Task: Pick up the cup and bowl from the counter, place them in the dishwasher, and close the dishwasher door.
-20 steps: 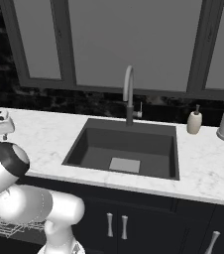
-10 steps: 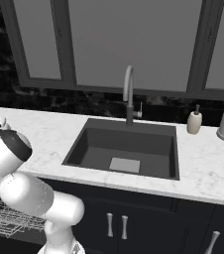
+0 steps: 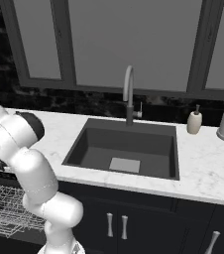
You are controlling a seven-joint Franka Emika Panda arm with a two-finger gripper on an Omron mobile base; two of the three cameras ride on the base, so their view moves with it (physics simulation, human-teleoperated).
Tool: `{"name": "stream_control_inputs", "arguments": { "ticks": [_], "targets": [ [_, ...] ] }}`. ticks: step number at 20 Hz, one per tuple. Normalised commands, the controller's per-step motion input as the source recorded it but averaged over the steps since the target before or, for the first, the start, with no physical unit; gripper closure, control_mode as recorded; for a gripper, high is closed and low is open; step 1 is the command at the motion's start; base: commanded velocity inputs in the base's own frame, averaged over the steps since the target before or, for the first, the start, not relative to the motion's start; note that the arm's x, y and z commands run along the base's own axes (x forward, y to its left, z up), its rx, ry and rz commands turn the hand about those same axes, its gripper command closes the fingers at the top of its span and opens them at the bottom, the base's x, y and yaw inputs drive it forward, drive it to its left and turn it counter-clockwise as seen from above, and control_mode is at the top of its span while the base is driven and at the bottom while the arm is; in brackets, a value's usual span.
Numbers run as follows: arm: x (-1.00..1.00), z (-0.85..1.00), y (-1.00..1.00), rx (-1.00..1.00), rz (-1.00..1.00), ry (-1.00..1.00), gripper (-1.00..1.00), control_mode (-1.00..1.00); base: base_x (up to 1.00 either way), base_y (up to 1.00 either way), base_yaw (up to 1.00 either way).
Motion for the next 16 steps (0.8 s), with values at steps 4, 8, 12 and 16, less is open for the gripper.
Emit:
{"name": "stream_control_inputs", "arguments": {
  "ticks": [4, 8, 12, 16],
  "targets": [
    [0.49, -0.16, 0.64, 0.00, -0.07, 0.00, -1.00, -1.00, 0.00, 0.00, 0.00],
    [0.37, -0.17, 0.48, 0.00, -0.05, 0.00, -1.00, -1.00, 0.00, 0.00, 0.00],
    [0.02, -0.01, 0.12, 0.00, 0.00, 0.01, -1.00, -1.00, 0.00, 0.00, 0.00],
    [0.00, 0.00, 0.09, -0.01, 0.00, 0.01, -1.00, -1.00, 0.00, 0.00, 0.00]
  ]
}}
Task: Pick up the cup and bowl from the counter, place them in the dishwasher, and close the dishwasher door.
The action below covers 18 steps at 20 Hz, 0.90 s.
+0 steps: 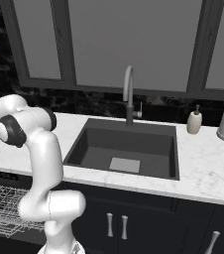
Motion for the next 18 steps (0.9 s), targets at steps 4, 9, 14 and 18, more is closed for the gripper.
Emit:
{"name": "stream_control_inputs", "arguments": {
  "ticks": [4, 9, 14, 18],
  "targets": [
    [0.17, -0.07, 0.03, -0.02, 0.00, 0.04, -1.00, -1.00, 0.00, 0.00, 0.00],
    [0.46, -0.32, 0.02, 0.00, 0.00, 0.01, -1.00, -1.00, 0.00, 0.00, 0.00],
    [0.20, -0.33, 0.10, 0.00, 0.00, 0.04, -1.00, -1.00, 0.00, 0.00, 0.00],
    [0.00, -0.39, 0.01, 0.00, 0.00, 0.05, -1.00, -1.00, 0.00, 0.00, 0.00]
  ]
}}
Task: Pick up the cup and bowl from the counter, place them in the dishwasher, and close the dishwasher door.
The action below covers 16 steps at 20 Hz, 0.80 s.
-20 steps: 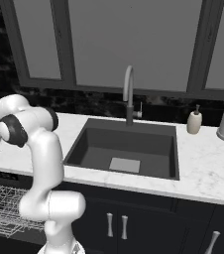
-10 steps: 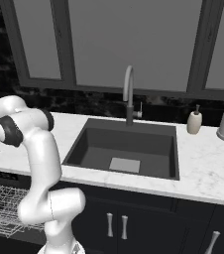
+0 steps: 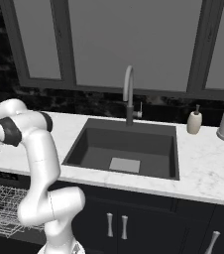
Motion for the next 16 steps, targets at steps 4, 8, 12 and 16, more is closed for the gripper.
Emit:
{"name": "stream_control_inputs", "arguments": {
  "ticks": [4, 8, 12, 16],
  "targets": [
    [0.00, -0.53, 0.00, 0.00, 0.00, 0.00, -1.00, -1.00, 0.00, 0.00, 0.00],
    [0.00, -0.52, 0.00, 0.00, 0.00, 0.00, -1.00, -1.00, 0.00, 0.00, 0.00],
    [0.00, -0.18, 0.00, 0.00, 0.00, 0.00, -1.00, -1.00, 0.00, 0.00, 0.00],
    [0.00, 0.00, 0.00, 0.00, 0.00, 0.01, 1.00, -1.00, 0.00, 0.00, 0.00]
  ]
}}
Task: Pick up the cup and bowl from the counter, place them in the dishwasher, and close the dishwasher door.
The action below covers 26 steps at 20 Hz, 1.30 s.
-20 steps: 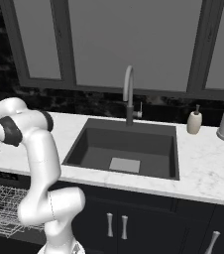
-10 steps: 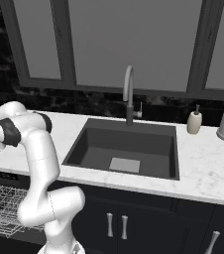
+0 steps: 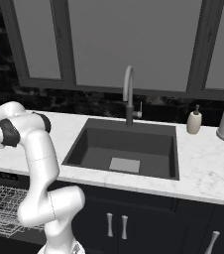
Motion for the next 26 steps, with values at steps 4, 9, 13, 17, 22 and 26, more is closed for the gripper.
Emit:
{"name": "stream_control_inputs", "arguments": {
  "ticks": [4, 9, 13, 17, 22, 26],
  "targets": [
    [0.00, 0.00, 0.00, 0.00, 0.00, 0.02, 1.00, -1.00, 0.00, 0.00, 0.00],
    [0.00, 0.00, 0.00, 0.00, 0.00, 0.04, 1.00, -1.00, 0.00, 0.00, 0.00],
    [-0.01, 0.00, 0.00, 0.00, 0.00, 0.08, 1.00, -1.00, 0.00, 0.00, 0.00],
    [-0.18, 0.00, 0.00, 0.00, 0.00, 0.04, 1.00, -1.00, 0.00, 0.00, 0.00],
    [-0.44, 0.00, -0.02, 0.00, 0.02, 0.00, 1.00, -1.00, 0.00, 0.00, 0.00],
    [-0.45, 0.00, -0.07, 0.00, 0.01, 0.00, 1.00, -1.00, 0.00, 0.00, 0.00]
  ]
}}
